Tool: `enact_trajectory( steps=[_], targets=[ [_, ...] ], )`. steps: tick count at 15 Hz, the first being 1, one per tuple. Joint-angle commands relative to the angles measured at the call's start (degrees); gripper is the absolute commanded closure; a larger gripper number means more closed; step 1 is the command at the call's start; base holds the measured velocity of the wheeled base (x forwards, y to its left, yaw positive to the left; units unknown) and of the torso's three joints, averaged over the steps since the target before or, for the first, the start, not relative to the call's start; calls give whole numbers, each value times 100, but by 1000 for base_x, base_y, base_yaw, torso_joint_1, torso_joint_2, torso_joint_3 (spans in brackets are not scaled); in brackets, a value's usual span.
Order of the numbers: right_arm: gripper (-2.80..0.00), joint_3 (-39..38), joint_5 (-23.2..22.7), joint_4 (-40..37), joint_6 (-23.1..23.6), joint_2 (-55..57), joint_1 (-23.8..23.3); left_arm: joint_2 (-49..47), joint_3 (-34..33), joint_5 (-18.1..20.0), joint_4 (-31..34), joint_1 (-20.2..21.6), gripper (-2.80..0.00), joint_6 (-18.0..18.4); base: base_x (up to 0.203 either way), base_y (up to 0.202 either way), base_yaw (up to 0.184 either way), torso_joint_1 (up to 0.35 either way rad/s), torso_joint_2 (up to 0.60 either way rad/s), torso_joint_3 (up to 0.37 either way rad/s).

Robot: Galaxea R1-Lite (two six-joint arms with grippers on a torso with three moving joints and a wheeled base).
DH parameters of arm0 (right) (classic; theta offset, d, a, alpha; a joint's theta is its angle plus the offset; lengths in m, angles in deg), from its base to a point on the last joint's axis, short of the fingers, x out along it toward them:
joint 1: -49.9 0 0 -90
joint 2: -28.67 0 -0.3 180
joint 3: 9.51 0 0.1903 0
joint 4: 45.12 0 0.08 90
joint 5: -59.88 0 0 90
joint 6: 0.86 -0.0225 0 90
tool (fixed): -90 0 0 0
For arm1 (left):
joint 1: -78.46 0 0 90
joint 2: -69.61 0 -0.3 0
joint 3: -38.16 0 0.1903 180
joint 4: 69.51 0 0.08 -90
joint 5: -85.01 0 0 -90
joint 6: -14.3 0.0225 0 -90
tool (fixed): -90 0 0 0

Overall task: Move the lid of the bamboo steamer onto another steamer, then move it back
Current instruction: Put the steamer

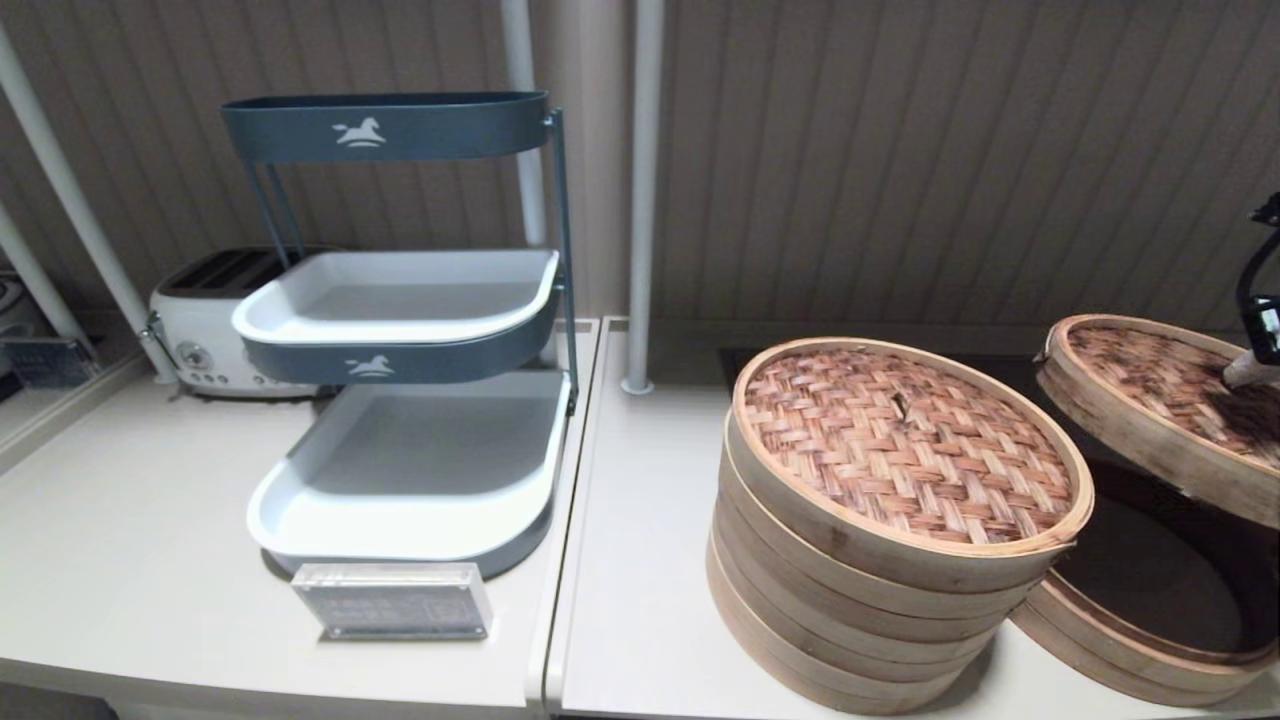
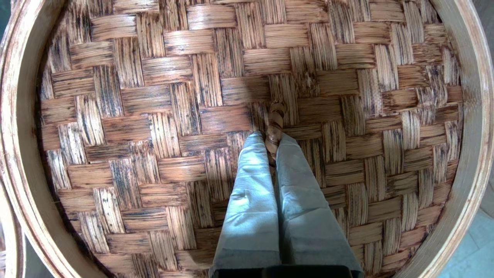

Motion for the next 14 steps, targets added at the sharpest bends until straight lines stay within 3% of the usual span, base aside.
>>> enact_trajectory(
  steps=[1, 14],
  targets=[
    [0, 3, -4, -30, 8, -52, 34, 2, -158, 0, -3, 0, 0, -1, 0, 0, 0, 0, 0, 0],
    [0, 3, -12, 9, -27, -388, 577, 2, -158, 0, -3, 0, 0, -1, 0, 0, 0, 0, 0, 0]
  ],
)
